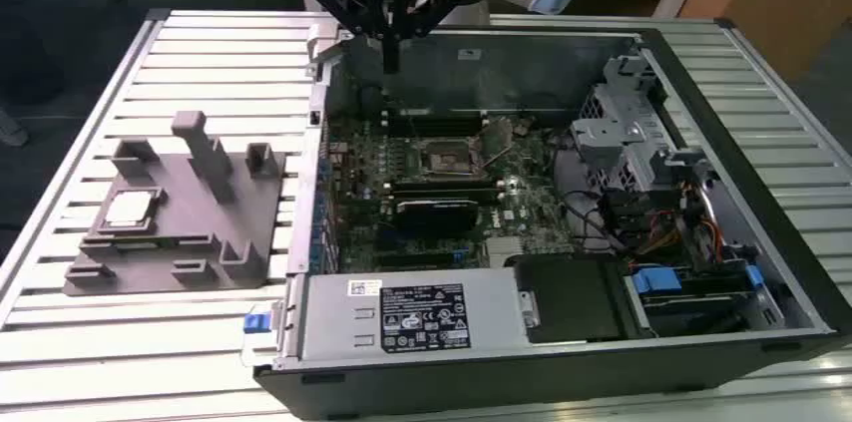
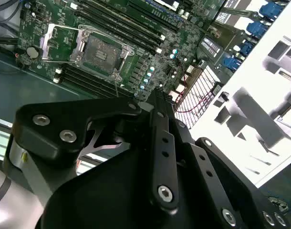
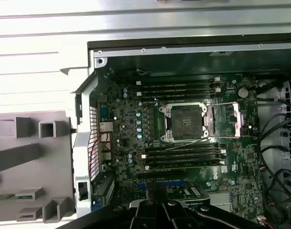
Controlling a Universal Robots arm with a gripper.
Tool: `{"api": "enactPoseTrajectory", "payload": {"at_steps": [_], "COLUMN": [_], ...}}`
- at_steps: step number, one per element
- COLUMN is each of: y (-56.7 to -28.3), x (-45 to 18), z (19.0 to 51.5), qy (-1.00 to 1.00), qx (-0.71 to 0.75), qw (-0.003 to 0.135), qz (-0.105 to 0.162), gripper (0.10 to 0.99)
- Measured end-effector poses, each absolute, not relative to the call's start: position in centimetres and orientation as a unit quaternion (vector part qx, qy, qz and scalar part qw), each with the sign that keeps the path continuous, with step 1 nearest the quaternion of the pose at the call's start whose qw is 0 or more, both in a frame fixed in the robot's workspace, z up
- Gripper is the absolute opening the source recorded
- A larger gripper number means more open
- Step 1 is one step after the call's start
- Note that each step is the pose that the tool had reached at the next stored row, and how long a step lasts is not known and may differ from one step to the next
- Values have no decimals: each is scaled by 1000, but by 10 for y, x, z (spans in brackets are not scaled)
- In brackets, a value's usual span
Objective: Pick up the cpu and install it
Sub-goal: 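Reach for the cpu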
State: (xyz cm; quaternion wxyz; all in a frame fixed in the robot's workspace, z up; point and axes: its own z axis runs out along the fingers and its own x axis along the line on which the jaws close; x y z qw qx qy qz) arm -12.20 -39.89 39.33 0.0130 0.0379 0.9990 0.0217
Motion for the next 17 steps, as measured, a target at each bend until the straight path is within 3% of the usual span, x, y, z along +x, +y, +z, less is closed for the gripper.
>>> {"api": "enactPoseTrajectory", "payload": {"at_steps": [17], "y": [-399], "x": [-129], "z": [393], "qy": [999], "qx": [38], "qw": [13], "qz": [22], "gripper": [106]}}
